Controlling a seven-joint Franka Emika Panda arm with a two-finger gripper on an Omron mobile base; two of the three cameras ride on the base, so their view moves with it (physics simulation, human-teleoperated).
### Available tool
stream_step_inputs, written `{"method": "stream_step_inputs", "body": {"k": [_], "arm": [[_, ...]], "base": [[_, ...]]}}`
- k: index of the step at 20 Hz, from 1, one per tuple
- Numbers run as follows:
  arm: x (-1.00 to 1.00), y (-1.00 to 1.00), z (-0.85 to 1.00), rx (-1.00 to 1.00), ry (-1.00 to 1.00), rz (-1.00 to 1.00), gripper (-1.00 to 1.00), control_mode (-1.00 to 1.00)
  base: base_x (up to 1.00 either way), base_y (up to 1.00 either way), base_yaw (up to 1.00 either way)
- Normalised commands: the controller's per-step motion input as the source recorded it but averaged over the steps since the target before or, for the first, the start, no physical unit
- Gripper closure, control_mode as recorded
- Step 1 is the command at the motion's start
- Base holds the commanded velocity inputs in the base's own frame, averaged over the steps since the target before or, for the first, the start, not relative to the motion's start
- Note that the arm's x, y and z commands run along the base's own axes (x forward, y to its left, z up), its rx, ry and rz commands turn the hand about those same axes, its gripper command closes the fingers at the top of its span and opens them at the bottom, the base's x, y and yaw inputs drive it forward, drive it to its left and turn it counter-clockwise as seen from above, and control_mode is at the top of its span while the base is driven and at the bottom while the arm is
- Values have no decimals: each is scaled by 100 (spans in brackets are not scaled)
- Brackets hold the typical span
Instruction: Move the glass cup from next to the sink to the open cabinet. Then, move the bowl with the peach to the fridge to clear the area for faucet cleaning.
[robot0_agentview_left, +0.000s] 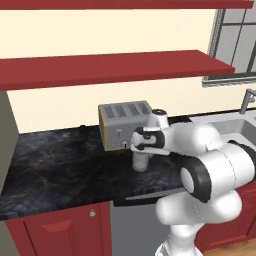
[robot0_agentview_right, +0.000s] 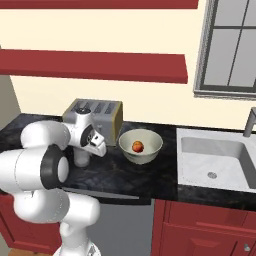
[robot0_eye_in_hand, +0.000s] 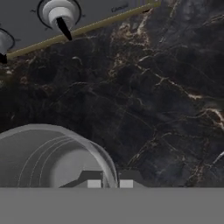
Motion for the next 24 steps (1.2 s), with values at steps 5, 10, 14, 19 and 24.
{"method": "stream_step_inputs", "body": {"k": [5, 10, 14, 19, 24], "arm": [[-38, 0, 73, 0, -19, -1, 100, -100], [-62, -6, 86, 1, -21, -12, 100, -100], [-50, -14, 25, 6, -7, -22, 100, 100], [0, 0, 0, 0, 0, 0, 100, 100], [0, 0, 0, 0, 0, 0, 100, 100]], "base": [[0, 0, 0], [0, 0, 0], [-45, -6, -31], [-54, 0, -78], [-3, -42, -83]]}}
